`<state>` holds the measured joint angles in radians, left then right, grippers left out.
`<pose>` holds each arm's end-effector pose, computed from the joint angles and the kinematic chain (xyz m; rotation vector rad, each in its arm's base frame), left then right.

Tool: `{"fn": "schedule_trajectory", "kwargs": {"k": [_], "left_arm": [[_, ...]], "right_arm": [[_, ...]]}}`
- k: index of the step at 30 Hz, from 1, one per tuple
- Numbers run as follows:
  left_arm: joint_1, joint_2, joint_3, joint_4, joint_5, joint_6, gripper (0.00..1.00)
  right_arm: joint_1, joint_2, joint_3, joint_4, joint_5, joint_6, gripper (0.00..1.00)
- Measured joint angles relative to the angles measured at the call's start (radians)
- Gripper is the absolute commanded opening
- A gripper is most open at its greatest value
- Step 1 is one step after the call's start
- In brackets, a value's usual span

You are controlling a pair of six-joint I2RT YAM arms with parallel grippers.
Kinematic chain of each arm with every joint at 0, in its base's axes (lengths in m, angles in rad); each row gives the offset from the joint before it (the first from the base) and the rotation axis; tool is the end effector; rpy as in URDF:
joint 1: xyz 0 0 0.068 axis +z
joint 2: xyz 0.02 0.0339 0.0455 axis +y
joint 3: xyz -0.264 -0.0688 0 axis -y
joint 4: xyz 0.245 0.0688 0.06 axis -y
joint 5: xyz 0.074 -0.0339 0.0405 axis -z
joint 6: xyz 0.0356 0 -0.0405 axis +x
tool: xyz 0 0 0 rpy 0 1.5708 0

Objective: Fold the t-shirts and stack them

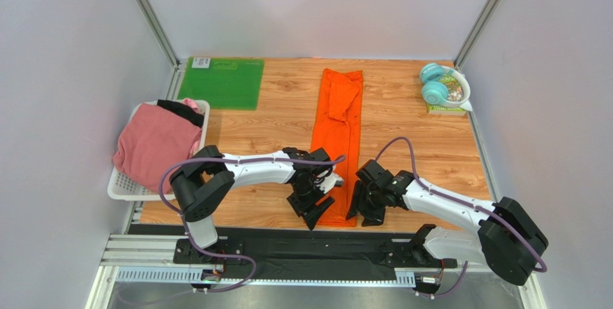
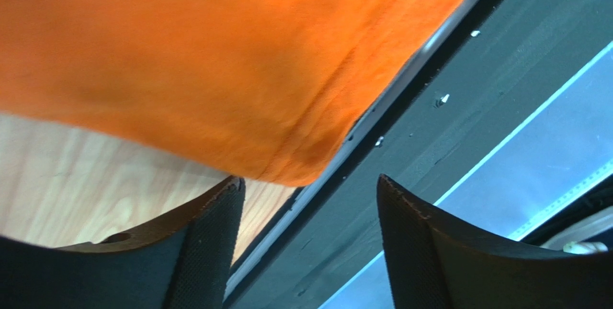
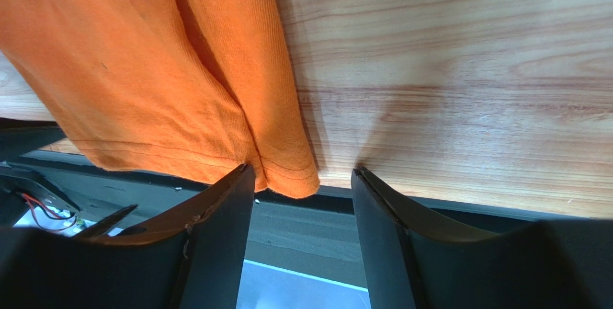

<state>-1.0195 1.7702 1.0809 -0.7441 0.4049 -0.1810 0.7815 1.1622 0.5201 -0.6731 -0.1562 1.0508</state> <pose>0.1526 -0.2749 0.1570 -1.2440 -2.6885 0.6168 0.1202 0.1271 0.1515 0.3822 3.0516 0.4600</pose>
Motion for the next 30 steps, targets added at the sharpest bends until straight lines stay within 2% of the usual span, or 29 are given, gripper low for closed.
{"fn": "schedule_trajectory", "kwargs": {"k": [7,11,16,18,21,22,25,30], "left_arm": [[-0.027,0.011,0.003,0.000,0.013,-0.006,0.73],[-0.030,0.018,0.014,-0.008,0.014,-0.013,0.90],[-0.034,-0.003,0.005,-0.001,0.005,-0.028,0.92],[-0.034,-0.014,-0.006,0.005,-0.009,-0.029,0.89],[-0.032,-0.032,-0.027,0.015,-0.027,-0.032,0.77],[-0.032,-0.034,-0.034,0.018,-0.033,-0.034,0.65],[-0.032,-0.028,-0.037,0.020,-0.046,-0.044,0.52],[-0.011,0.010,-0.019,0.003,-0.036,-0.057,0.51]], "right_arm": [[-0.013,-0.013,-0.013,0.008,-0.003,0.000,0.51],[-0.017,-0.003,-0.016,0.031,-0.015,0.000,0.48],[-0.017,0.021,-0.016,0.065,-0.044,0.000,0.46],[-0.017,0.023,-0.016,0.071,-0.050,0.000,0.45],[-0.017,0.023,-0.016,0.072,-0.051,0.000,0.44],[-0.017,0.021,-0.016,0.072,-0.051,0.000,0.44],[-0.017,0.016,-0.016,0.072,-0.051,0.002,0.42],[-0.017,-0.007,-0.023,0.073,-0.052,0.006,0.39]]}}
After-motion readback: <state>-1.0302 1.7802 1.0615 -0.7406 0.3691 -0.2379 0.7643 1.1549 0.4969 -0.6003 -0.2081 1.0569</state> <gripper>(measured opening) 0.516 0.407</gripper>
